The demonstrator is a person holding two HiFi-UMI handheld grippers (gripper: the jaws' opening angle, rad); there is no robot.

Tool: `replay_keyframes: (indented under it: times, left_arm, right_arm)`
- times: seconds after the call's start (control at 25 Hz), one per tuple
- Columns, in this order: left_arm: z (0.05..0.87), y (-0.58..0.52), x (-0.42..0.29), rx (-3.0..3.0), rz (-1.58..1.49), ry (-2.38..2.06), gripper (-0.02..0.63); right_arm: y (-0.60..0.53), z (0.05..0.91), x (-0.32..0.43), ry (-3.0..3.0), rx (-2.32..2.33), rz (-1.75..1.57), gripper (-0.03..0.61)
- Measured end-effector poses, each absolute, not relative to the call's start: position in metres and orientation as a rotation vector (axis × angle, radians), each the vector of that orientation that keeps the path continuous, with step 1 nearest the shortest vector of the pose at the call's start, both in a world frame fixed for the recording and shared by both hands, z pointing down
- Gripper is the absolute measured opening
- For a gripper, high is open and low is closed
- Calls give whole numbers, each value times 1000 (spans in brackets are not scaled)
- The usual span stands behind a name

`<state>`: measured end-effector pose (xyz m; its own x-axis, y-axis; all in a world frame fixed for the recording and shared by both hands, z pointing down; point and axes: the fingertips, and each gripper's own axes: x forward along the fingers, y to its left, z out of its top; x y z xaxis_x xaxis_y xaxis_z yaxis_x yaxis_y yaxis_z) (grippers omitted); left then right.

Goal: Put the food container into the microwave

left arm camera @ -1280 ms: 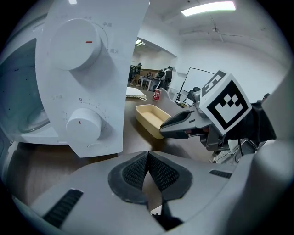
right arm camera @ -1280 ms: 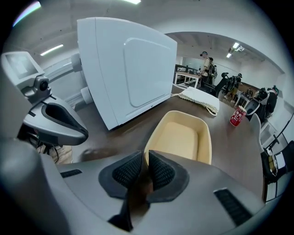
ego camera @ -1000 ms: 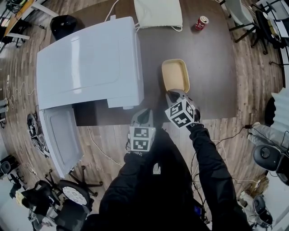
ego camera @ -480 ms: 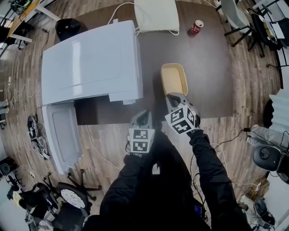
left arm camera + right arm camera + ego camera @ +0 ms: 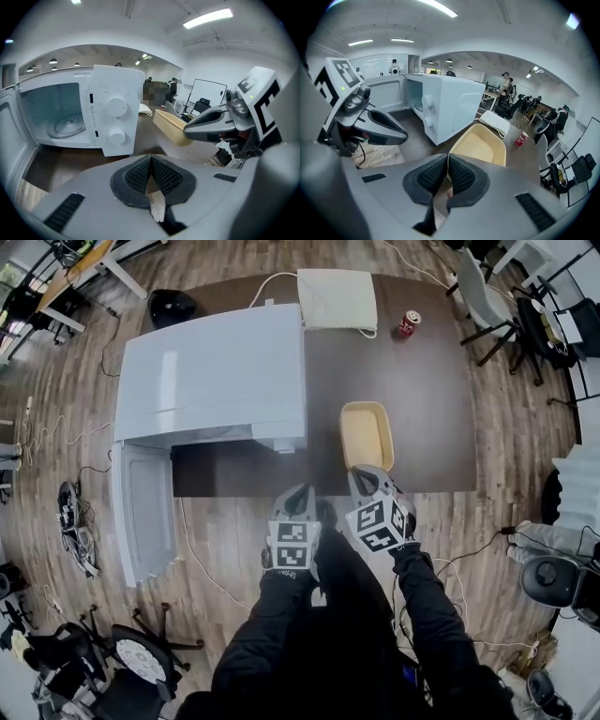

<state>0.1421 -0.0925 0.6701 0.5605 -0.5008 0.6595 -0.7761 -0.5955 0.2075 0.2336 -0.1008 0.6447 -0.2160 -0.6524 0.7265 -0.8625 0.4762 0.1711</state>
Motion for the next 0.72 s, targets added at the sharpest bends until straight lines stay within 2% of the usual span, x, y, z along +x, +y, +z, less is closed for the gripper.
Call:
replay_keyframes:
  times: [0.32,0.72]
  left_arm:
    - [657,-65,81,2327,722,-1056,32]
    - [652,-26,-46,2248,674,-1186,32]
  right_arm:
    - [-46,630,176,-1939,1256,334,30]
    - [22,630,41,-1997,1126,292,29]
